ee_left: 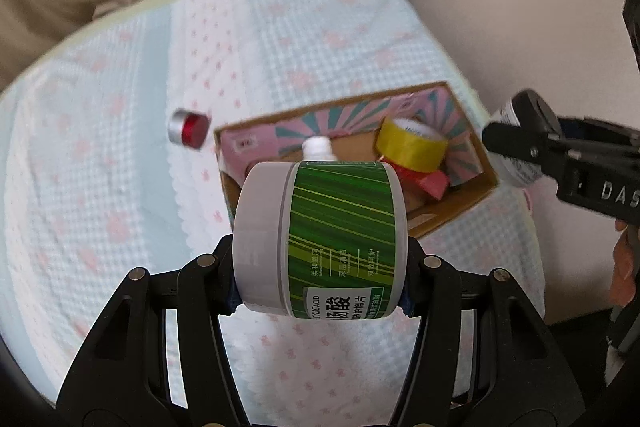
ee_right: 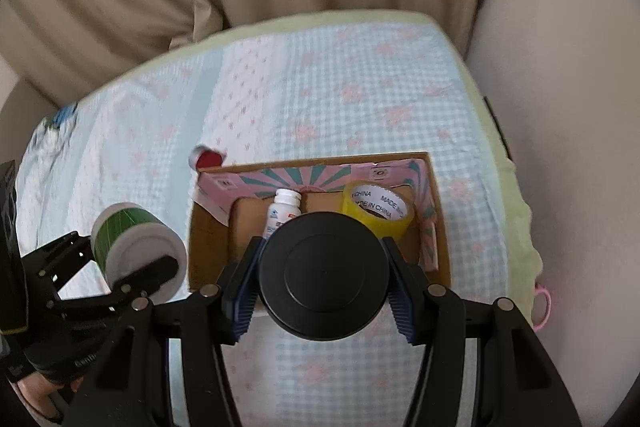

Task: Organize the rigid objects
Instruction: 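Carry the green jar and black-lidded jar over the cardboard box, then open both tools to drop the two jars into the box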

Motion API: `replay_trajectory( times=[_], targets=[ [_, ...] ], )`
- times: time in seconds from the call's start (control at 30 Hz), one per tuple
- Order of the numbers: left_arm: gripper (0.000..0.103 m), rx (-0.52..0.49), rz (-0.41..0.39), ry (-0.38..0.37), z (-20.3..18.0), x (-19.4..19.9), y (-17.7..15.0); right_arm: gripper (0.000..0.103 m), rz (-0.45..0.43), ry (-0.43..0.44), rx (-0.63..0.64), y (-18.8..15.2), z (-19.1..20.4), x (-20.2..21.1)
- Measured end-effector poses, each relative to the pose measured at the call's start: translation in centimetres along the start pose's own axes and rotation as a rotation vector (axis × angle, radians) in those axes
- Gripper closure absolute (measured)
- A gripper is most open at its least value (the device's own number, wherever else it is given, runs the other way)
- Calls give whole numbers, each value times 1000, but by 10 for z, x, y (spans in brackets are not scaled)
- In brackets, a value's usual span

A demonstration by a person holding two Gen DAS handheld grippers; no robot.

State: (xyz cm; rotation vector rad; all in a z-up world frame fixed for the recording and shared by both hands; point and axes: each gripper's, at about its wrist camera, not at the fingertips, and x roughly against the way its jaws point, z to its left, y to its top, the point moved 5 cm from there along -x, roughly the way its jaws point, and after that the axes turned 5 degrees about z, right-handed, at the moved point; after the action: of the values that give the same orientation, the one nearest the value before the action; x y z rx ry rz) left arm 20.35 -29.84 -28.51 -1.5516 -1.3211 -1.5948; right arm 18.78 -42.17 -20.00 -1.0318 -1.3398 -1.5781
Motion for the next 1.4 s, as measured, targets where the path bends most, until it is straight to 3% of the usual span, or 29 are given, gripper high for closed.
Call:
replay_trajectory(
  times=[0.53,0.87,0.9,0.97,1.0,1.03,1.07,1.17,1.4],
  targets=[
    [51,135,204,71,28,-111,6,51,184,103,338,48,29,-139],
    [51,146,286,76,30,-137,10,51,240,117,488,48,31,-174],
    [48,146,282,84,30,-135,9,50,245,126,484,48,31,-176],
    [10,134,243,108,30,-125,11,50,251,146,470,49,30,-178],
    [1,128,222,72,28,-119,12,41,261,155,460,49,29,-179],
    [0,131,209,57,27,-114,12,27,267,164,448,50,28,-179],
    [0,127,210,79,27,-110,12,0,267,172,440,50,27,-177],
    [0,120,226,92,28,-109,7,0,234,180,417,54,24,-170],
    [0,147,223,84,37,-106,3,0,254,157,416,50,23,-170]
  ],
)
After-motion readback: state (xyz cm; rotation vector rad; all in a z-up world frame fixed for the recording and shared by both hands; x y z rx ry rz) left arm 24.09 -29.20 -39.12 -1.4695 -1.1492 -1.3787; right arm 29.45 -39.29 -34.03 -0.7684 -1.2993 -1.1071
